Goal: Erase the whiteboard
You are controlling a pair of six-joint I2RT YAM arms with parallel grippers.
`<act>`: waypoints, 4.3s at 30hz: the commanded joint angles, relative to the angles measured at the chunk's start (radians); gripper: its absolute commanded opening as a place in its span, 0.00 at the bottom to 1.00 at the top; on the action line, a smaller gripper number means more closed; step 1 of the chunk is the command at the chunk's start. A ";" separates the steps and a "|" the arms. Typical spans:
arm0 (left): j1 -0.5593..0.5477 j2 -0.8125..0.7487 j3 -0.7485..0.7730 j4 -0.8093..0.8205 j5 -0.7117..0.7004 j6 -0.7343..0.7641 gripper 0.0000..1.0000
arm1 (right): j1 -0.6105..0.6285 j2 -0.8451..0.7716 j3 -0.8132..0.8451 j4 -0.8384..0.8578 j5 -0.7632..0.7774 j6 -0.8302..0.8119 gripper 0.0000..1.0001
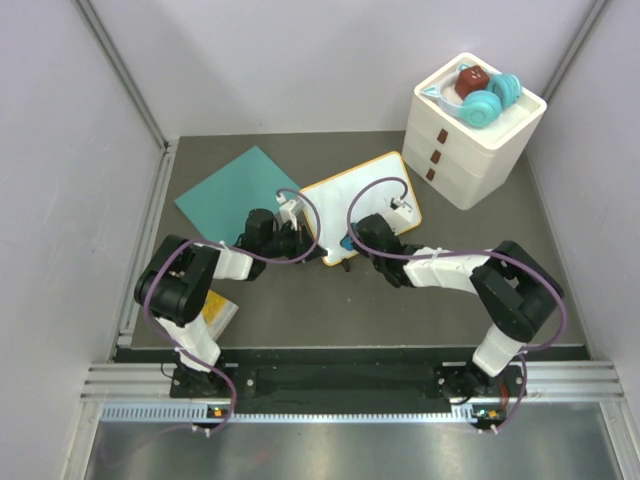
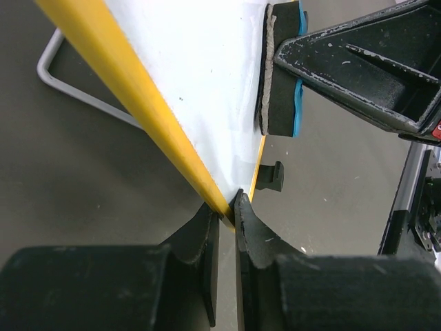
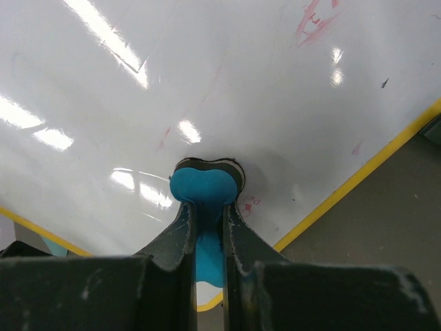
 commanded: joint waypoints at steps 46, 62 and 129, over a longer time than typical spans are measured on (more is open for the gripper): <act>-0.009 0.046 -0.009 -0.134 -0.199 0.145 0.00 | -0.031 -0.045 -0.020 -0.069 0.026 -0.024 0.00; -0.015 0.043 -0.009 -0.142 -0.204 0.151 0.00 | -0.302 -0.048 0.050 0.015 -0.155 -0.196 0.00; -0.023 0.046 -0.001 -0.153 -0.202 0.163 0.00 | -0.437 -0.072 0.084 0.001 -0.148 -0.255 0.00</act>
